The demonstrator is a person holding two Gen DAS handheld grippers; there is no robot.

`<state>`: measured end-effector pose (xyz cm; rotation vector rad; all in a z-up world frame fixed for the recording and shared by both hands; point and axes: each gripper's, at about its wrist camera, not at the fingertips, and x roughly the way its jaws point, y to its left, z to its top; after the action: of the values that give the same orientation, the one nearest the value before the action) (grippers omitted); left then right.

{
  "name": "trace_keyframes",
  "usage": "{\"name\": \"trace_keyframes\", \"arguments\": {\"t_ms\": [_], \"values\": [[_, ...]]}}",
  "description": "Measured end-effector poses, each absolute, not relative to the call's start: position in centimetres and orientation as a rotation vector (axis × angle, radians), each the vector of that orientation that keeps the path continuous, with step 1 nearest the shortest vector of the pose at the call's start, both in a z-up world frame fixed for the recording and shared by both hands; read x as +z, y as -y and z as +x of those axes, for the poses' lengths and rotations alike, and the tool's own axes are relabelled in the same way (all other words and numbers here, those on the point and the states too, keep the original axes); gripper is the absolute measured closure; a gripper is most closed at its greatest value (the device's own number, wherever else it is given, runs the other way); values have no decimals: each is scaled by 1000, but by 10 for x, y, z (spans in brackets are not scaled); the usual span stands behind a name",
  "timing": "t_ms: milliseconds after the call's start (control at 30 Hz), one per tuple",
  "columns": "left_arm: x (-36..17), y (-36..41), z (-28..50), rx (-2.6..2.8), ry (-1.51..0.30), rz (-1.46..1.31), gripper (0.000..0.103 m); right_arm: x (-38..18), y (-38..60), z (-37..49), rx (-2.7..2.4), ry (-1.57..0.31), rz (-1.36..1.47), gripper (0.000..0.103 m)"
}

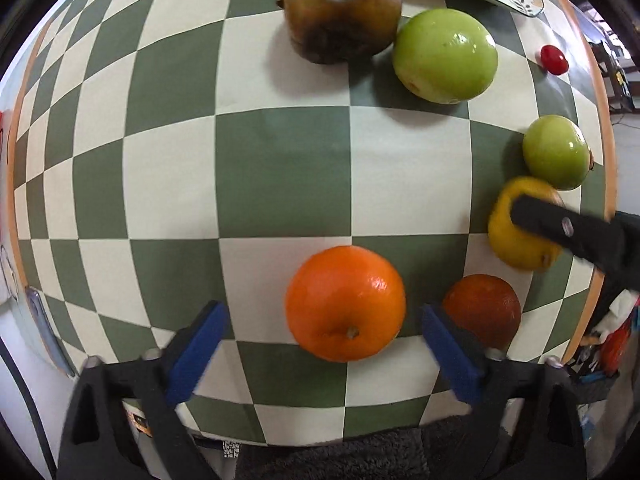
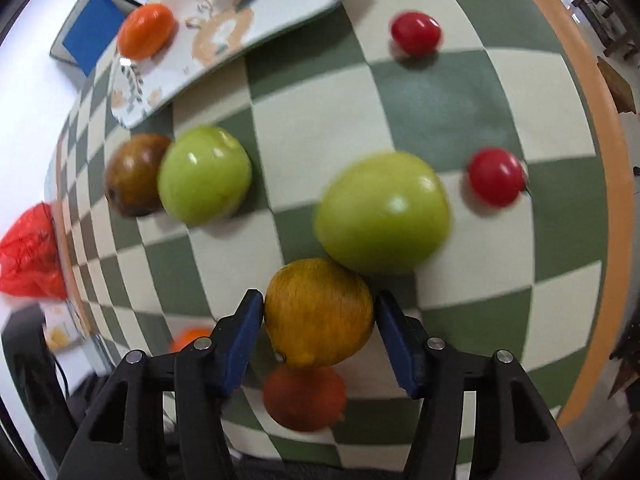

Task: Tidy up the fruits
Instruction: 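Grasp a second yellow orange with the right tool while the left tool grasps a tangerine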

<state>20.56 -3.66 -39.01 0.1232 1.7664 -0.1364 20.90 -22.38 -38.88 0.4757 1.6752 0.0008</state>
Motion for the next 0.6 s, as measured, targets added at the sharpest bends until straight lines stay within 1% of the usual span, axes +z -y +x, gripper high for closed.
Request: {"name": "trace_keyframes", "arguments": {"t_ms": [67, 100, 200, 400, 467, 567, 600], "values": [[-394, 39, 204, -172, -1770, 108, 37, -389, 225, 201, 15, -1692, 475, 42], [-396, 42, 202, -194, -1775, 93, 42, -390, 224, 199, 26, -1699, 472, 42], [-395, 50, 198, -197, -1753, 143, 42, -395, 224, 198, 40, -1705, 488, 42], [-385, 41, 197, -167, -1734, 115, 43, -407, 216, 207, 62, -1725, 484, 43], [-370, 33, 203, -162, -1708, 80, 43, -401, 212, 209, 55, -1701, 428, 43], [-332, 22, 217, -174, -1643, 12, 43, -379, 216, 215, 84, -1656, 438, 43], [-312, 19, 228, -177, -1602, -14, 43, -370, 217, 219, 94, -1637, 434, 43]]}}
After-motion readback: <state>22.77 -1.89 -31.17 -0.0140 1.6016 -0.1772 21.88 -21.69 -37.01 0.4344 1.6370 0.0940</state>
